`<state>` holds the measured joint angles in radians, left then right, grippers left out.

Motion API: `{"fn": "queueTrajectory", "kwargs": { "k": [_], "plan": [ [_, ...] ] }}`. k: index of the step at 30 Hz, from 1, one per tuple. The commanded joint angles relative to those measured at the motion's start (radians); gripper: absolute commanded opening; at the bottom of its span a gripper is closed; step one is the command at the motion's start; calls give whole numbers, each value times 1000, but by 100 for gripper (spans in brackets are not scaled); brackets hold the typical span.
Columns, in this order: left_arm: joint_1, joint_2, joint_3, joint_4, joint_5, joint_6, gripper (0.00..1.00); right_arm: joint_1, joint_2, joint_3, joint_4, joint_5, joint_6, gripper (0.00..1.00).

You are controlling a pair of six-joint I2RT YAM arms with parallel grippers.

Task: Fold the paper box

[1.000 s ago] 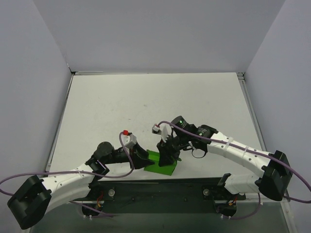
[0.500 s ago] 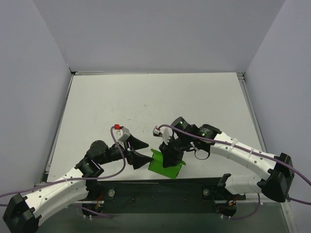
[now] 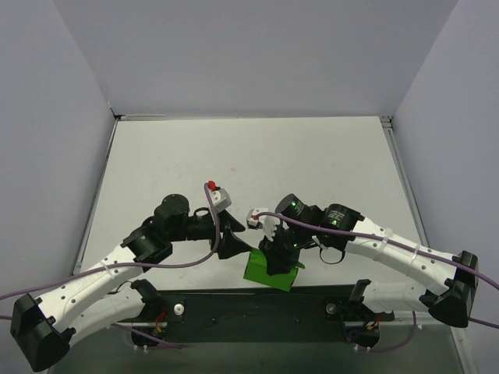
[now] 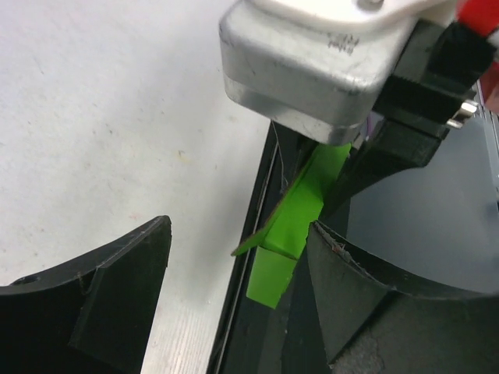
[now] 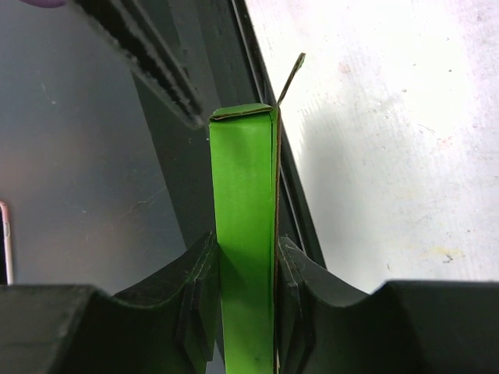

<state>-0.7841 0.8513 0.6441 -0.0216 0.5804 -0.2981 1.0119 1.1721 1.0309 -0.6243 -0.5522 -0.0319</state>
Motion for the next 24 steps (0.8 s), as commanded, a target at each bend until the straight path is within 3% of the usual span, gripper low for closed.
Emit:
{"fn": "queueTrajectory", "kwargs": {
  "k": [1, 5, 16, 20, 23, 24],
  "plan": [
    [-7, 32, 71, -119, 133, 109, 78, 16, -14, 31, -45, 60, -14, 19],
    [-18, 54, 72, -152, 137, 137, 78, 19, -6, 32, -46, 66, -17, 19],
    [-53, 66, 5, 74, 104, 44, 78, 30, 15, 43, -51, 72, -19, 19],
    [-78, 89, 8, 81, 98, 47, 71, 30, 17, 43, -51, 83, -20, 19],
    [-96, 95, 6, 92, 82, 43, 59, 30, 17, 43, -51, 95, -19, 18],
    [-99, 94, 2, 97, 75, 42, 51, 30, 15, 41, -51, 100, -20, 18]
  ]
}}
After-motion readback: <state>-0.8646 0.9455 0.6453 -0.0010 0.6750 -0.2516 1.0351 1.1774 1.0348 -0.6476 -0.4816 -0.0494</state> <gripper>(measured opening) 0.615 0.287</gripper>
